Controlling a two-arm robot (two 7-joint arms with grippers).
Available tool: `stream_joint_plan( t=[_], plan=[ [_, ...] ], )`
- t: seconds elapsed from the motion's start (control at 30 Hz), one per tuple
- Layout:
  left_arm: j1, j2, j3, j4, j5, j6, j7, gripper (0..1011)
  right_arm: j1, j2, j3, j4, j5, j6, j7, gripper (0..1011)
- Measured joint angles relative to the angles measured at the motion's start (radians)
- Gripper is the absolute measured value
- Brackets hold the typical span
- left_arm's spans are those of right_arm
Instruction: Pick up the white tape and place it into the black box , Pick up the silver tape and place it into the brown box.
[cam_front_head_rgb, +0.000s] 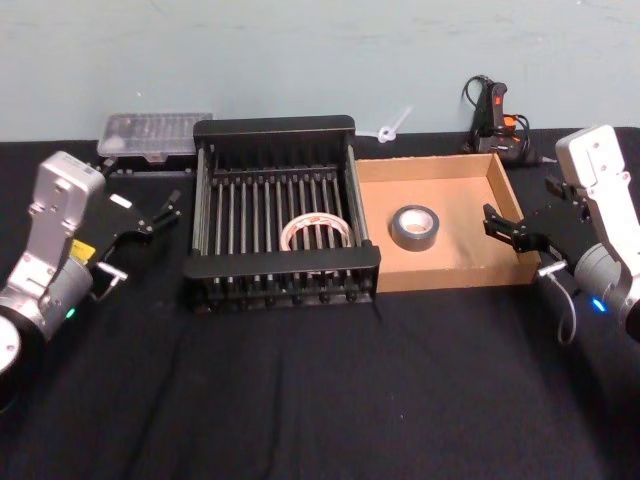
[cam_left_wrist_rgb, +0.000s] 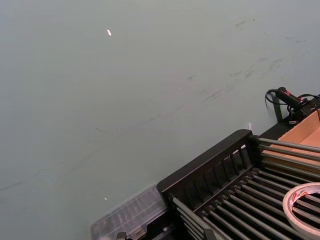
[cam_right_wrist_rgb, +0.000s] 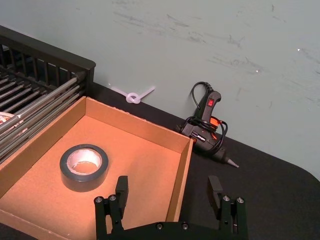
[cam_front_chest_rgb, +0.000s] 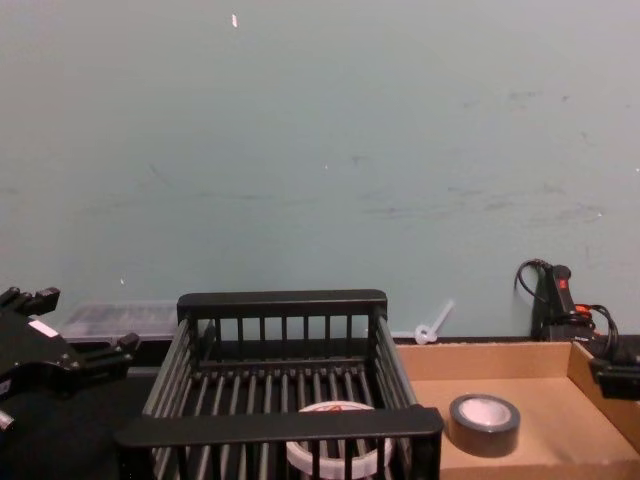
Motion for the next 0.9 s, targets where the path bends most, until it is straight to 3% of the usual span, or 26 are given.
stream_joint_plan(
  t=[0.9],
  plan=[
    [0.0, 0.0, 0.0, 0.0, 0.0, 0.0, 0.0, 1002, 0.0, 0.0, 0.0, 0.0, 0.0, 0.0, 0.0, 1002]
  ],
)
